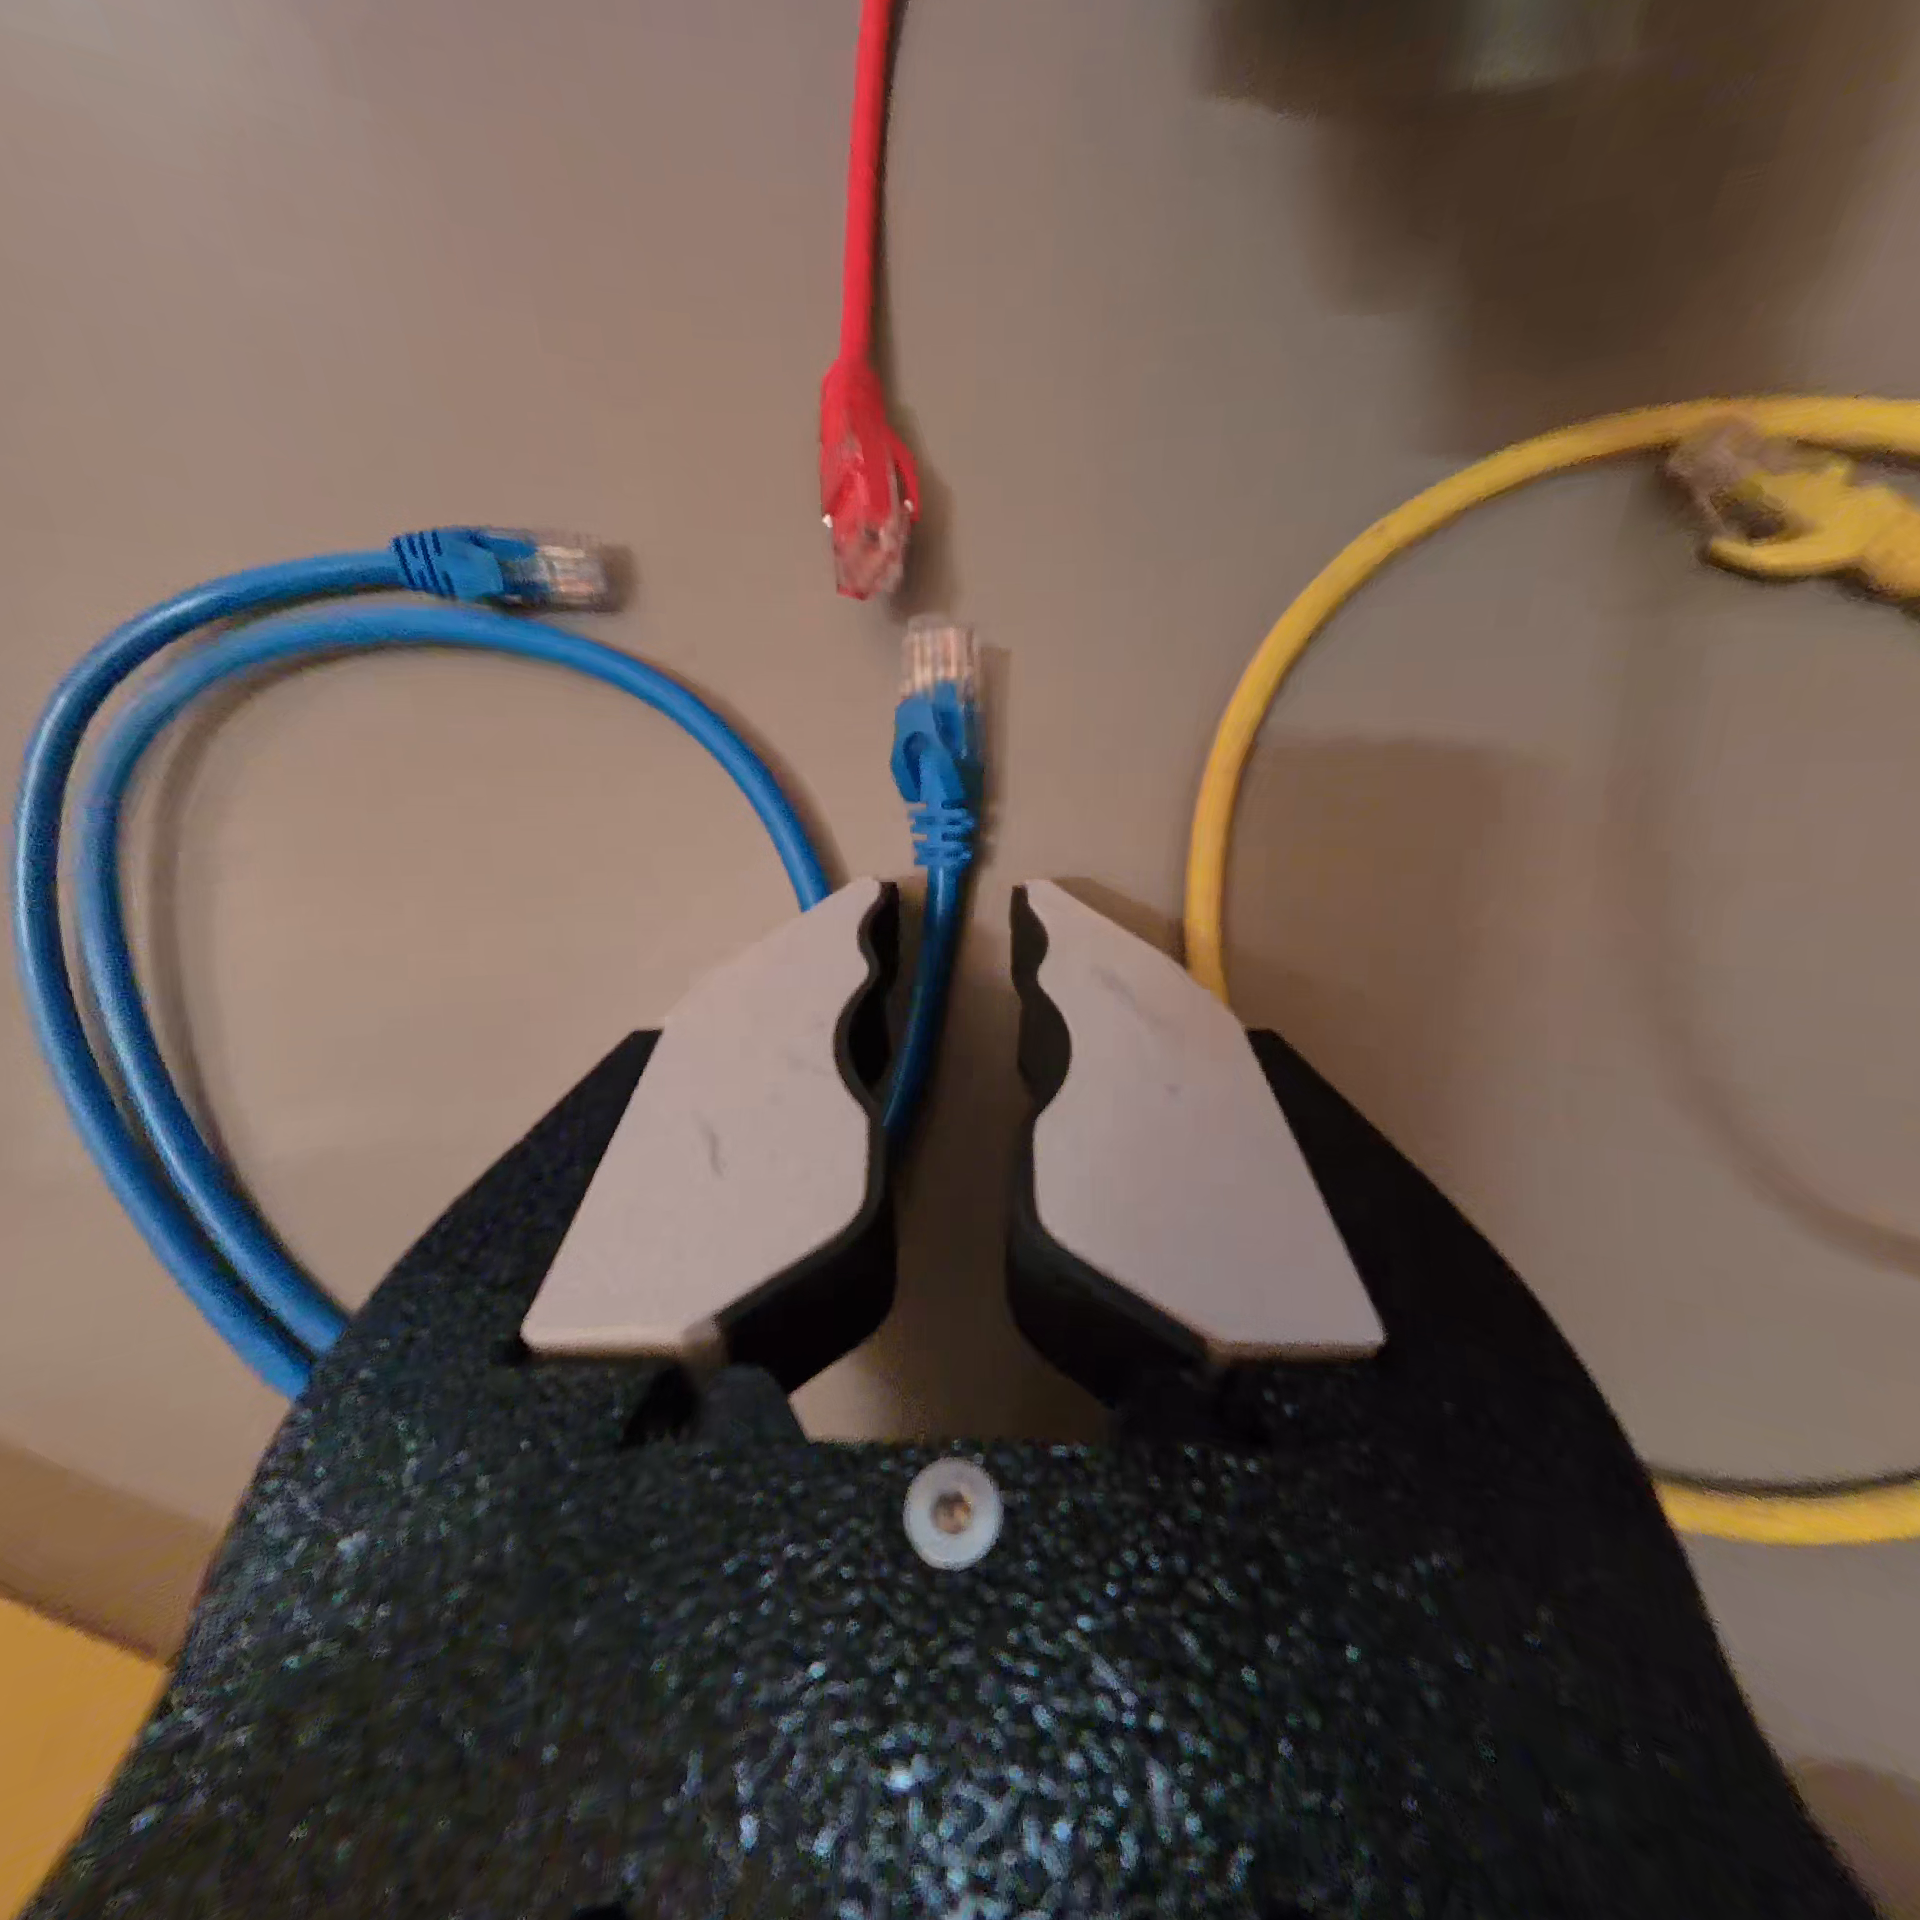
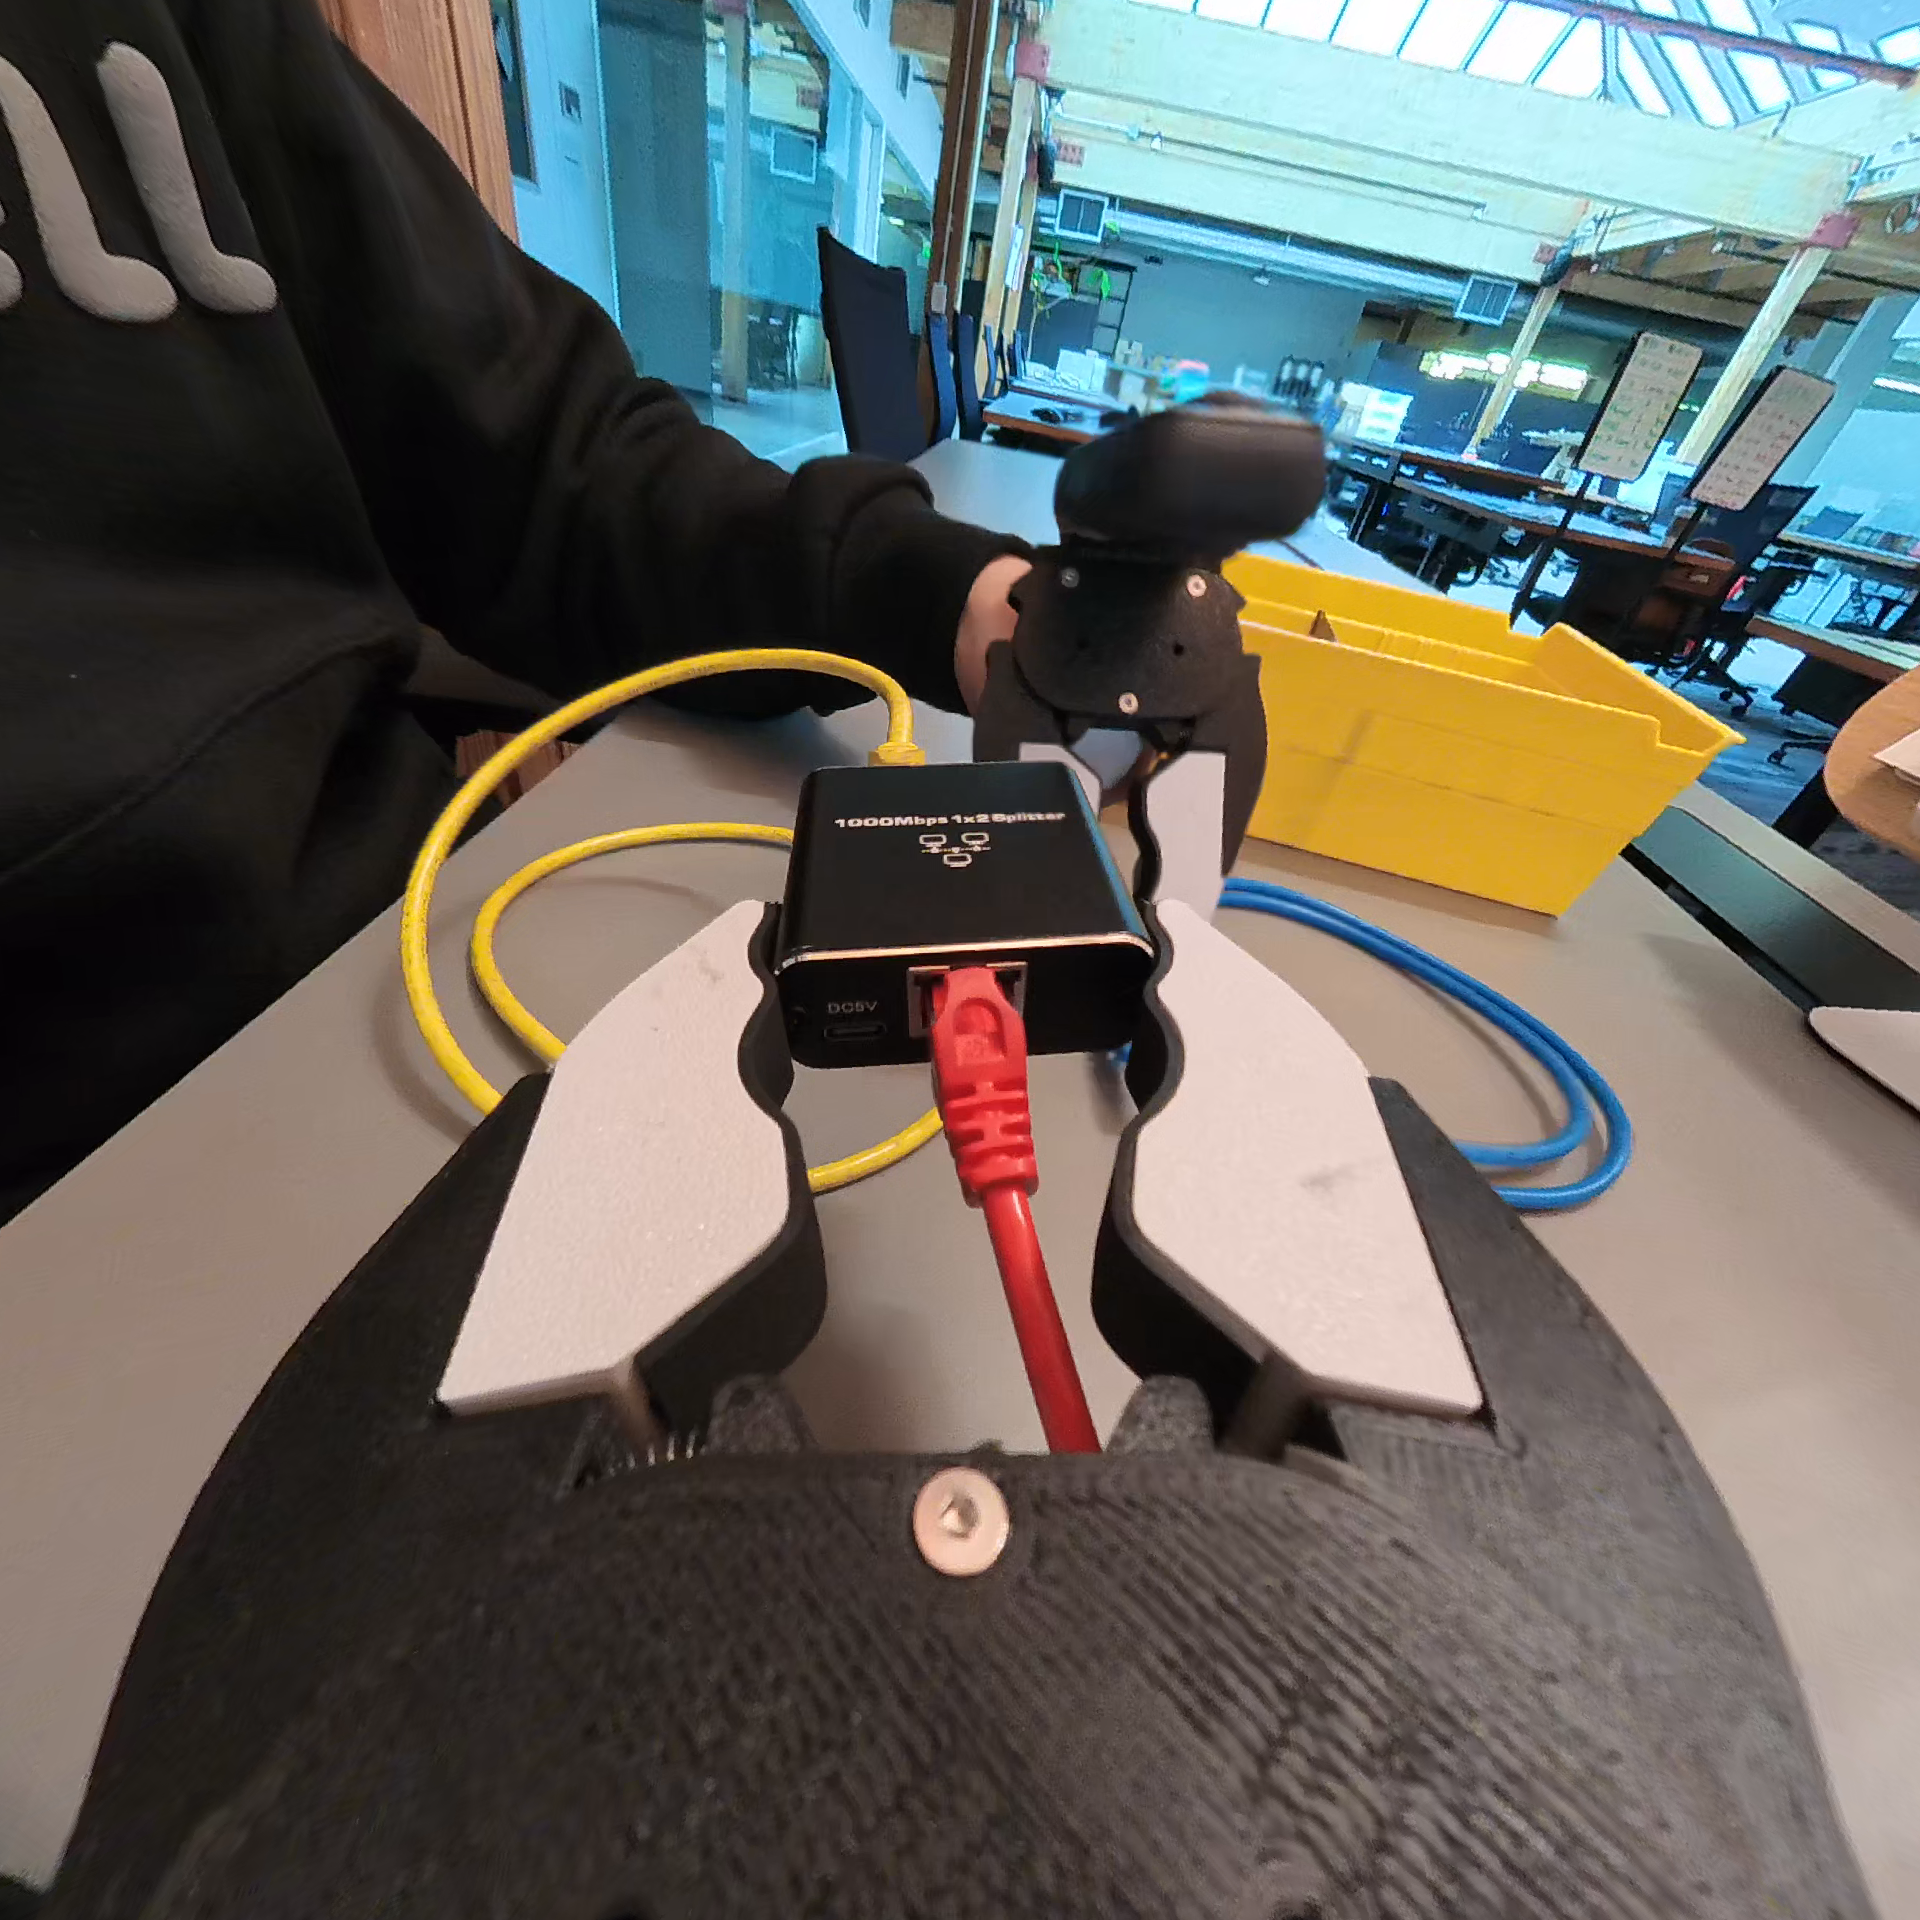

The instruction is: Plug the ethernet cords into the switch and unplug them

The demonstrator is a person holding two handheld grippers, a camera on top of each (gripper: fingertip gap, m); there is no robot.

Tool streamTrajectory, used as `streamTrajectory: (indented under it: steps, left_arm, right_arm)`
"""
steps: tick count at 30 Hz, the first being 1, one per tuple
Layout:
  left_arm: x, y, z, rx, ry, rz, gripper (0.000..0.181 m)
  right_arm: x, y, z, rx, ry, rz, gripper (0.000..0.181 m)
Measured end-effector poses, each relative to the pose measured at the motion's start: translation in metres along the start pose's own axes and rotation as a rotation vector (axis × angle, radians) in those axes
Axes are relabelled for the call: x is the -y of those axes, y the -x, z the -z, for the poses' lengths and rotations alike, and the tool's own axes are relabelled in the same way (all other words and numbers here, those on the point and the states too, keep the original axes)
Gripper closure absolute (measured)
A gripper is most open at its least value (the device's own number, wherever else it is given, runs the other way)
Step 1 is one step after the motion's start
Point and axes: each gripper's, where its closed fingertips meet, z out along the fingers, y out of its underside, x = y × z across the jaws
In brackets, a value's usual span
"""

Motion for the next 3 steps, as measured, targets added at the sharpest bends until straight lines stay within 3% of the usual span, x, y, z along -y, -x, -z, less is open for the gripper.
streamTrajectory:
  steps: [1,3]
  left_arm:
    - [0.0024,0.0006,-0.0013,-0.005,-0.011,0.023,0.161]
    - [0.005,-0.0004,-0.0041,-0.028,-0.018,0.05,0.163]
  right_arm:
    - [-0.0003,-0.0003,-0.0003,-0.002,0.002,0.001,0.117]
    - [-0.0007,-0.0016,-0.0006,-0.009,0.006,0.002,0.118]
